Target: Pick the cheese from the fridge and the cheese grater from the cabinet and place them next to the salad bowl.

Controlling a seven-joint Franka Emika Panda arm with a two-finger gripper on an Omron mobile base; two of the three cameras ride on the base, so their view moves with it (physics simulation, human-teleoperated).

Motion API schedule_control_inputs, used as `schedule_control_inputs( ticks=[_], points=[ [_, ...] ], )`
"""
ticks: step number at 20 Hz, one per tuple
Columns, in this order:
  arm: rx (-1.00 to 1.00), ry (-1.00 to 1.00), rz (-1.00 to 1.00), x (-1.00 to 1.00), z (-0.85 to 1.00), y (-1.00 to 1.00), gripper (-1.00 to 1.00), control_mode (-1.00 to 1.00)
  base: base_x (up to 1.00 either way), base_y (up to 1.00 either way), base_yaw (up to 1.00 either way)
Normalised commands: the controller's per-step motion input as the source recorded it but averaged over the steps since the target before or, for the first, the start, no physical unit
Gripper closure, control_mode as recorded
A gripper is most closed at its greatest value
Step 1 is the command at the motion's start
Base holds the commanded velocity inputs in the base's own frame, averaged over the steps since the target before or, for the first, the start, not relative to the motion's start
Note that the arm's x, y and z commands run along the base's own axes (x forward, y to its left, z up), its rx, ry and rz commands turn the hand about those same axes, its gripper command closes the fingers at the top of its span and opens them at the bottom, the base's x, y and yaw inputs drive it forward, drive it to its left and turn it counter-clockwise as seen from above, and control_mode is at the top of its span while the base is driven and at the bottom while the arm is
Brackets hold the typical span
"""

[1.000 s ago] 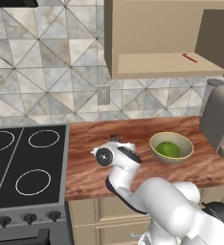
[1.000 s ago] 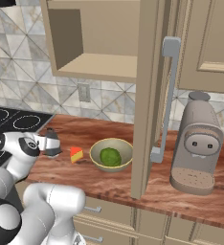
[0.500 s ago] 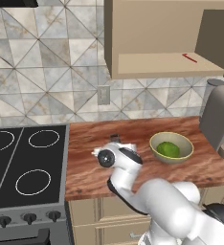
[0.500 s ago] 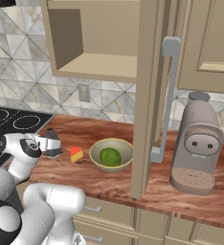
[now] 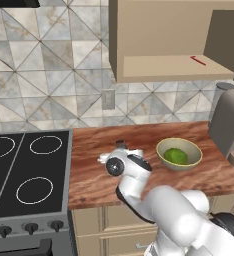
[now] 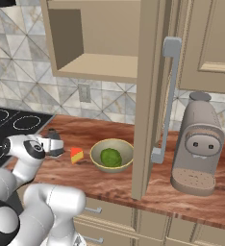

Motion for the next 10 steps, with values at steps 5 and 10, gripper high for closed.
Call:
schedule_control_inputs(
  ticks=[5, 10],
  points=[
    [0.02, 0.00, 0.03, 0.14, -0.13, 0.00, 1.00, -1.00, 0.00, 0.00, 0.00],
    [0.01, -0.03, 0.04, 0.00, -0.16, -0.01, 1.00, -1.00, 0.00, 0.00, 0.00]
  ],
)
